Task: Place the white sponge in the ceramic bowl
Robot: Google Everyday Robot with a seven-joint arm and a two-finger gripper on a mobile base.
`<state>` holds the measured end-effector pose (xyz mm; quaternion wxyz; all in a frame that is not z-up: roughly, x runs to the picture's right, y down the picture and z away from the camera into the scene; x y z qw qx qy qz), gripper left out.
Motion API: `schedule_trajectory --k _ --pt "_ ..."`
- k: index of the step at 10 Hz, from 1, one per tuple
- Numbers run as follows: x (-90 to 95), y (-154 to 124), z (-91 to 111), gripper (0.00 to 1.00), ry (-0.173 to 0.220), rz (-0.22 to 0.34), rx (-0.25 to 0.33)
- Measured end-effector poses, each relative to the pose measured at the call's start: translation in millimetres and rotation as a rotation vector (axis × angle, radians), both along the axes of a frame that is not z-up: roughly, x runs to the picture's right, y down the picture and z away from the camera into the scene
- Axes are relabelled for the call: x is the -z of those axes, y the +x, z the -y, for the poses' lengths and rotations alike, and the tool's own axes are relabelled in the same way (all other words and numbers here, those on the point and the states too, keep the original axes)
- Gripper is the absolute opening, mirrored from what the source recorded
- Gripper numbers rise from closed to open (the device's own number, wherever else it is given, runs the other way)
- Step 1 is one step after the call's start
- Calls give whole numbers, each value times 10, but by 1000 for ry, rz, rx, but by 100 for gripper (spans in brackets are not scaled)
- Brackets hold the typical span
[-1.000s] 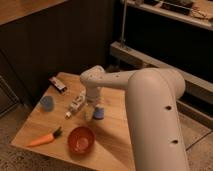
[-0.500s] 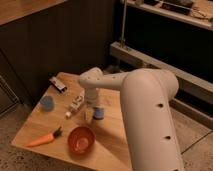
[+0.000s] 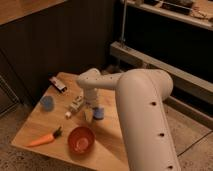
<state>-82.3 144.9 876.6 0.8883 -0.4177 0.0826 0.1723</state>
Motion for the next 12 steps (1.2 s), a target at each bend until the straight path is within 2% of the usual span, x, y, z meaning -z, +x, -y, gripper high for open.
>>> schedule_trajectory --k 7,8,10,12 --pt "-27 10 35 58 -8 -22 -11" --pt "-27 9 37 55 -8 -23 -11" --pt "-29 12 40 37 -8 -25 -10" --pt "-28 11 34 36 -8 -28 -6"
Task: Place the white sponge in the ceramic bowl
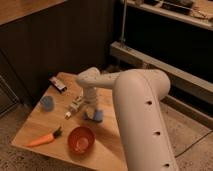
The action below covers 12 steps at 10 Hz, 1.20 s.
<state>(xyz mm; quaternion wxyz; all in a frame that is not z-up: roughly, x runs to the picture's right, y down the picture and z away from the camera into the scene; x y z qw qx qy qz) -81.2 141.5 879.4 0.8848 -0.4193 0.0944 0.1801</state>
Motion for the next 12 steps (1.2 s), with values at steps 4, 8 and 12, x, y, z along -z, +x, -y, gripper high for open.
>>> schedule_trajectory --k 4,8,12 --pt "1 -4 -7 34 -1 -1 7" --pt "26 -20 45 14 0 -11 -23" --pt "72 -5 248 14 27 -40 -103"
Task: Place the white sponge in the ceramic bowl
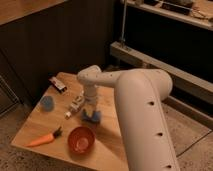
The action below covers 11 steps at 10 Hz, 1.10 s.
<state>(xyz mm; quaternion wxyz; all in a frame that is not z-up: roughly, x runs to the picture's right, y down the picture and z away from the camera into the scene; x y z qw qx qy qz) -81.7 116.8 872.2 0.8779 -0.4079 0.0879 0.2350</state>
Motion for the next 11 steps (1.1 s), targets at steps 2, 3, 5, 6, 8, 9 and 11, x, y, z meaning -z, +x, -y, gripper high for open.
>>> schedule_trajectory --k 2,3,5,6,8,9,11 --pt "54 50 157 14 25 -18 -37" --pt "87 83 231 14 36 -28 -54" --pt "179 151 373 14 54 -44 -87" --pt "236 174 424 14 59 -47 -99" --pt "379 226 526 14 65 -54 -119" --pt "467 250 563 14 66 -57 -125" --pt "599 280 573 14 61 -59 -123"
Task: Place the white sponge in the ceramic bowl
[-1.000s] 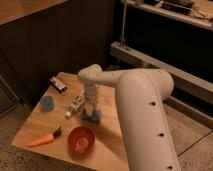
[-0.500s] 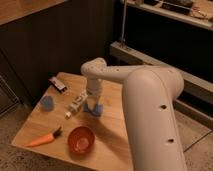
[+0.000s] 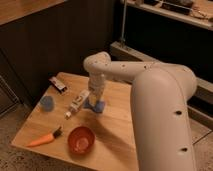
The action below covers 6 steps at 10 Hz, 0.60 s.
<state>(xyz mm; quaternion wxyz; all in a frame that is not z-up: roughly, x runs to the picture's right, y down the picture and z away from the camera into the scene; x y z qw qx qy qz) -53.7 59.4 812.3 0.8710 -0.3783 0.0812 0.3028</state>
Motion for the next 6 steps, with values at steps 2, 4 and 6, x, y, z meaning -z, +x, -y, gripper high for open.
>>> schedule_trajectory --k 2,4,6 --pt "150 -3 -15 14 -4 3 10" --pt "308 -48 -44 14 -6 14 23" --pt "491 -121 -91 14 -7 35 39"
